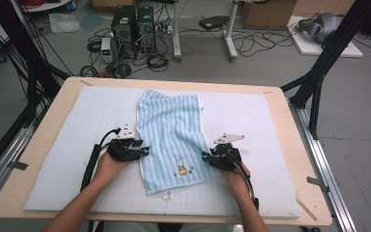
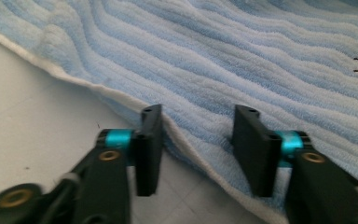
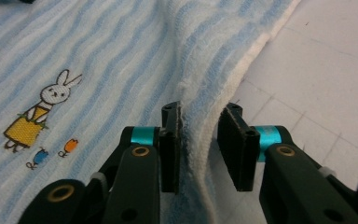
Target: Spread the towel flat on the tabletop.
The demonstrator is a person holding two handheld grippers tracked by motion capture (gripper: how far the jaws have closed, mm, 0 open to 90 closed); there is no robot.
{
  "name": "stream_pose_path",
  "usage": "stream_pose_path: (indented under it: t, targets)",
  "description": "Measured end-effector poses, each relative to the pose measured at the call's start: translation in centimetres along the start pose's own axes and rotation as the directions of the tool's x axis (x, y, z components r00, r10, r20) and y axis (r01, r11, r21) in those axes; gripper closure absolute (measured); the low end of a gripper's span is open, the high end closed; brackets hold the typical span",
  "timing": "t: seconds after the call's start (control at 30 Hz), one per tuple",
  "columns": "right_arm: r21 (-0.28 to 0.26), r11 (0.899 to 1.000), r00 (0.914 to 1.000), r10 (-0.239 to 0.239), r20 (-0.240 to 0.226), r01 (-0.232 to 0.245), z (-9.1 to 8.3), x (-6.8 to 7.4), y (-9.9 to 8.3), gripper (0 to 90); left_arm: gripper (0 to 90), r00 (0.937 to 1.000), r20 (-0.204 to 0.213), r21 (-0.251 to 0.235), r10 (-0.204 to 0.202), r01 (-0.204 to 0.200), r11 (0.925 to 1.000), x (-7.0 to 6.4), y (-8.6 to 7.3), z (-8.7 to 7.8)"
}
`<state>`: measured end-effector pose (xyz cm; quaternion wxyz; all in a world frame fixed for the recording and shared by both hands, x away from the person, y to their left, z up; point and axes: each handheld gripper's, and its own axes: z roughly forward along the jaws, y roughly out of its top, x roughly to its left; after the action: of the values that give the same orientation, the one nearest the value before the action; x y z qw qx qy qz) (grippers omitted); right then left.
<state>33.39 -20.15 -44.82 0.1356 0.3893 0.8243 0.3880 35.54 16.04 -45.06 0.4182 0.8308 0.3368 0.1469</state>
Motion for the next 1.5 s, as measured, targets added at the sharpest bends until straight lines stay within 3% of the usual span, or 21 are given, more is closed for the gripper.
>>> stream_pose_path:
  t: [0.03, 0.07, 0.13, 0.23, 0.3, 0.37, 0.47, 0.53, 0.6, 0.7, 0.77, 0.87, 0.97, 1.03, 1.2, 1.27, 1.33, 1.43, 1.47, 1.5]
  targets:
    - [-0.002, 1.0, 1.0, 0.004, -0.009, -0.004, 0.0, 0.0, 0.0, 74.0, 80.8, 1.0, 0.009, -0.002, 0.0, 0.0, 1.0, 0.0, 0.0, 0.1]
    - [0.0, 1.0, 0.9999, 0.006, -0.016, -0.006, 0.0, 0.0, 0.0, 76.1, 83.9, 0.9999, 0.014, -0.002, 0.0, 0.0, 1.0, 0.0, 0.0, 0.1]
    - [-0.001, 1.0, 0.9996, 0.007, -0.029, -0.007, 0.0, 0.0, -0.1, 78.9, 85.4, 0.9993, 0.025, -0.001, -0.029, 0.029, 0.9996, 0.7, 0.1, 0.1]
    - [-0.012, 1.0, 0.9991, 0.016, -0.039, -0.017, 0.0, 0.1, 0.0, 79.7, 85.5, 0.9961, -0.022, -0.016, -0.086, 0.085, 0.9962, 2.4, 0.3, 0.3]
    - [-0.03, 0.999, 0.9988, 0.028, -0.039, -0.029, 0.0, 0.4, 0.1, 77.8, 85.4, 0.9879, -0.036, -0.029, -0.151, 0.15, 0.9883, 3.8, 0.3, 0.3]
    - [-0.047, 0.998, 0.9988, 0.026, -0.042, -0.028, -0.1, 0.8, 0.4, 72.4, 85.3, 0.9823, -0.076, -0.034, -0.171, 0.169, 0.985, 5.1, 0.6, 0.4]
    - [-0.08, 0.996, 0.9991, 0.027, -0.035, -0.029, -0.2, 1.2, 0.7, 66.1, 84.7, 0.9752, -0.091, -0.033, -0.202, 0.2, 0.9793, 6.4, 0.7, 0.5]
    - [-0.11, 0.993, 0.9992, 0.035, -0.02, -0.037, -0.5, 1.2, 0.9, 60.9, 77.9, 0.9708, -0.078, -0.047, -0.227, 0.224, 0.9736, 6.5, 0.6, 0.6]
    - [-0.146, 0.987, 0.998, 0.062, -0.013, -0.063, -0.9, 1.0, 1.0, 52.6, 56.7, 0.9662, -0.055, -0.05, -0.252, 0.249, 0.9672, 6.4, 0.6, 0.3]
    - [-0.209, 0.973, 0.9944, 0.105, 0.008, -0.101, -1.7, 0.4, 1.3, 47.0, 46.0, 0.9697, -0.031, -0.082, -0.242, 0.239, 0.9675, 5.8, 0.7, -0.7]
    - [-0.232, 0.964, 0.9906, 0.136, 0.016, -0.129, -1.9, 0.0, 1.7, 43.2, 41.8, 0.9724, 0.007, -0.108, -0.233, 0.232, 0.9666, 5.5, 0.8, -1.5]
    - [-0.212, 0.97, 0.9903, 0.132, 0.045, -0.119, -1.1, -0.5, 2.8, 43.0, 41.9, 0.9793, 0.024, -0.155, -0.201, 0.202, 0.9669, 5.0, 0.4, -2.6]
    - [-0.19, 0.975, 0.9907, 0.125, 0.055, -0.112, 0.4, -1.0, 4.4, 43.5, 40.1, 0.9792, 0.051, -0.165, -0.196, 0.202, 0.9653, 4.7, -0.3, -3.2]
    - [-0.166, 0.977, 0.9885, 0.143, 0.049, -0.133, 1.6, -1.5, 5.4, 42.6, 40.1, 0.982, 0.048, -0.165, -0.183, 0.188, 0.9682, 4.5, -0.7, -3.3]
    - [-0.033, 0.981, 0.9813, 0.192, 0.017, -0.191, 4.6, -2.5, 6.9, 35.8, 40.1, 0.9788, 0.059, -0.163, -0.196, 0.203, 0.9655, 4.4, -1.8, -3.6]
    - [-0.011, 0.981, 0.9806, 0.196, 0.012, -0.195, 5.0, -2.6, 7.0, 34.6, 40.1, 0.9777, 0.061, -0.169, -0.201, 0.208, 0.9634, 4.5, -2.0, -3.7]
    - [0.023, 0.984, 0.9833, 0.178, 0.039, -0.179, 5.7, -2.6, 6.8, 35.2, 40.1, 0.9767, 0.058, -0.171, -0.206, 0.213, 0.9619, 4.6, -2.2, -3.7]
    - [0.07, 0.991, 0.9897, 0.105, 0.097, -0.112, 6.3, -2.2, 6.7, 46.7, 40.2, 0.9743, 0.062, -0.165, -0.217, 0.224, 0.9604, 4.7, -2.3, -3.8]
    - [0.076, 0.994, 0.9902, 0.067, 0.122, -0.077, 6.3, -2.1, 6.7, 52.9, 40.2, 0.9743, 0.059, -0.168, -0.217, 0.224, 0.96, 4.7, -2.3, -3.8]
    - [0.08, 0.996, 0.9922, 0.041, 0.118, -0.051, 6.3, -2.1, 6.8, 65.6, 40.2, 0.9743, 0.061, -0.171, -0.217, 0.224, 0.9593, 4.7, -2.3, -3.8]
